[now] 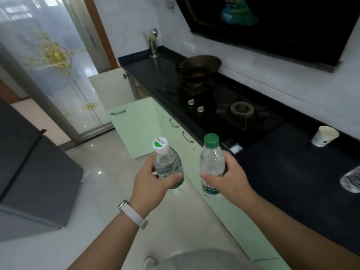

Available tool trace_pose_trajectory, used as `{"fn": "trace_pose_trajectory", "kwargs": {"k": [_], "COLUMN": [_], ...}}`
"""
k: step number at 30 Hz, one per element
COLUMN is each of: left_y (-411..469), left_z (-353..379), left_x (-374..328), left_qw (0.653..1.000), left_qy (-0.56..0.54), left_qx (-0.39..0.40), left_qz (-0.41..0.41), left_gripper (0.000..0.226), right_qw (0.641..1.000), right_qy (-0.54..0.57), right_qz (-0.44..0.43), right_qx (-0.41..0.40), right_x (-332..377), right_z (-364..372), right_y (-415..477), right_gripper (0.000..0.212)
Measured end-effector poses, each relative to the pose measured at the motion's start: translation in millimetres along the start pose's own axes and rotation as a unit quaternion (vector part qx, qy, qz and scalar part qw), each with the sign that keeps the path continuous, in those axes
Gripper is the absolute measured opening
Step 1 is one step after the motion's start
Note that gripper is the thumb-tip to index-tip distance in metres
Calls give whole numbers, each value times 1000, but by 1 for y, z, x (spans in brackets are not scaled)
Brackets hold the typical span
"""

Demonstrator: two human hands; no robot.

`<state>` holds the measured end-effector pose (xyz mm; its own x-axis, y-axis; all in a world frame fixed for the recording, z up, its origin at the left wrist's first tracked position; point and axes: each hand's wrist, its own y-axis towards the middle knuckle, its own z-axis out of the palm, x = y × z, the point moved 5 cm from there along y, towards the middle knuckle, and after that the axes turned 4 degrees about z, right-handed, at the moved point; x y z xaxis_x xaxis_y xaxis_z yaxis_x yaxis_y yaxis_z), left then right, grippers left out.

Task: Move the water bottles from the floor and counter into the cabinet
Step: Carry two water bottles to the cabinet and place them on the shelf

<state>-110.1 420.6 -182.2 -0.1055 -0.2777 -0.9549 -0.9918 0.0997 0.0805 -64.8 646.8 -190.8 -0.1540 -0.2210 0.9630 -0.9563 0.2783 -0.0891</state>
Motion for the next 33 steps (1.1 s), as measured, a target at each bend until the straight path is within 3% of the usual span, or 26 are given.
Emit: {"fn": "trace_pose_trajectory", "kwargs": {"k": [4, 14, 21, 26, 33], "left_y": [28, 69, 74, 99, 195], "left_z": [-93, -289, -369, -407, -462], "left_x": [26, 99, 135, 157, 198], "left_qw": [999, 993, 980, 976, 971], "left_qy": [-13, 0, 7, 23, 58], "left_qx": [-31, -106, -184, -199, -212], "left_qz": [-11, -45, -74, -81, -98], "left_gripper": [50, 55, 51, 45, 46], "right_qw": [1000, 996, 988, 984, 977], "right_qy": [8, -5, -29, -28, -43], "right_qz": [10, -17, -41, -23, -27], "right_qx": [-5, 82, 143, 176, 208], "right_x": [31, 111, 140, 143, 153], "right_z": [97, 302, 395, 449, 535], "right_y": [18, 57, 86, 116, 206], "right_gripper": [49, 50, 47, 51, 48]}}
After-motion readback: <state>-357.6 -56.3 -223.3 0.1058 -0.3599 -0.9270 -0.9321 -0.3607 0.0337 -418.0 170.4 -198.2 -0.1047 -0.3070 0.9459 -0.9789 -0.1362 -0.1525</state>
